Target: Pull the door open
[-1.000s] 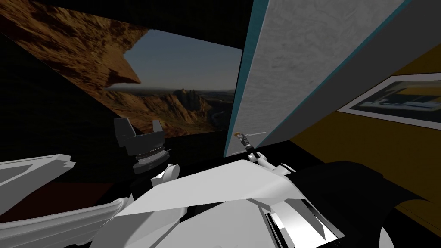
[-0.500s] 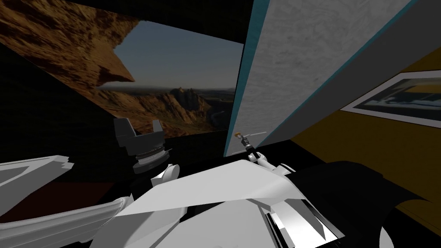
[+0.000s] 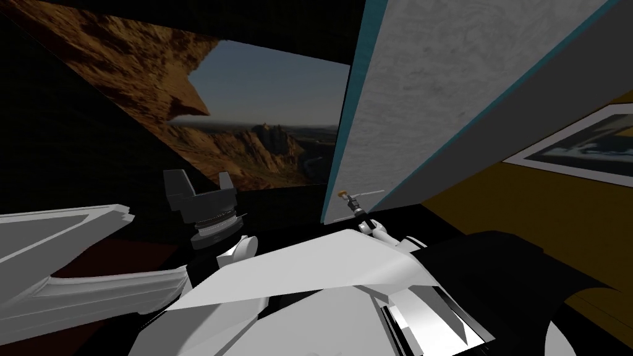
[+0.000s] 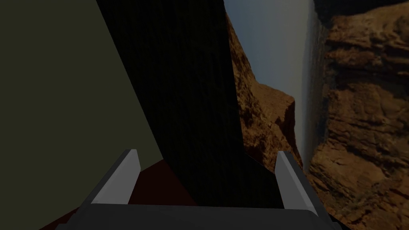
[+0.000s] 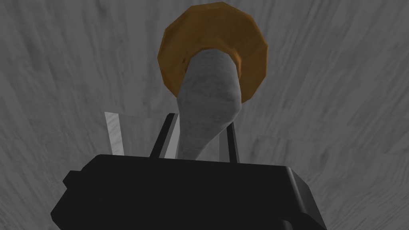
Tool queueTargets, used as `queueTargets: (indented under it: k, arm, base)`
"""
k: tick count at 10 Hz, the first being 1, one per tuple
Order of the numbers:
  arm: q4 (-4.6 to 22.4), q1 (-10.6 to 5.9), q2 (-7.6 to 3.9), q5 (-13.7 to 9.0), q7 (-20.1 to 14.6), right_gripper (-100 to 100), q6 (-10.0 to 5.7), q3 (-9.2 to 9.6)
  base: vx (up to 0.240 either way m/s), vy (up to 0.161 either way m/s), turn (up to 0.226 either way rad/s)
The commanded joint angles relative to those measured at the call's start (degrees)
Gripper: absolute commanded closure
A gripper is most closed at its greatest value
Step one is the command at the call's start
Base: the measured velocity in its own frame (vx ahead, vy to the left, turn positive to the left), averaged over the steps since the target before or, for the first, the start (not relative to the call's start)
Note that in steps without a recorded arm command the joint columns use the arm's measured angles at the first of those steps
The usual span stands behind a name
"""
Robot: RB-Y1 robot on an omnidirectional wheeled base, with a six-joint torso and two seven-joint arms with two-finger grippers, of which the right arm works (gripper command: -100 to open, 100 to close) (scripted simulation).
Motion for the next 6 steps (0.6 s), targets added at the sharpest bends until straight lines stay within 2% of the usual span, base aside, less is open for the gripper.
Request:
queueTargets:
  k: [1, 4, 6]
  arm:
    - [0.71, 0.76, -0.83, 0.14, -0.94, 100, -2.00, 1.13]
    - [0.95, 2.52, -2.66, 0.08, -2.43, 100, -5.00, 2.58]
    - [1.05, 3.28, -3.45, 0.06, -3.07, 100, -6.30, 3.22]
  base:
    - [-0.216, -0.080, 0.160]
    - [-0.220, -0.099, 0.187]
    - [-0.192, -0.090, 0.123]
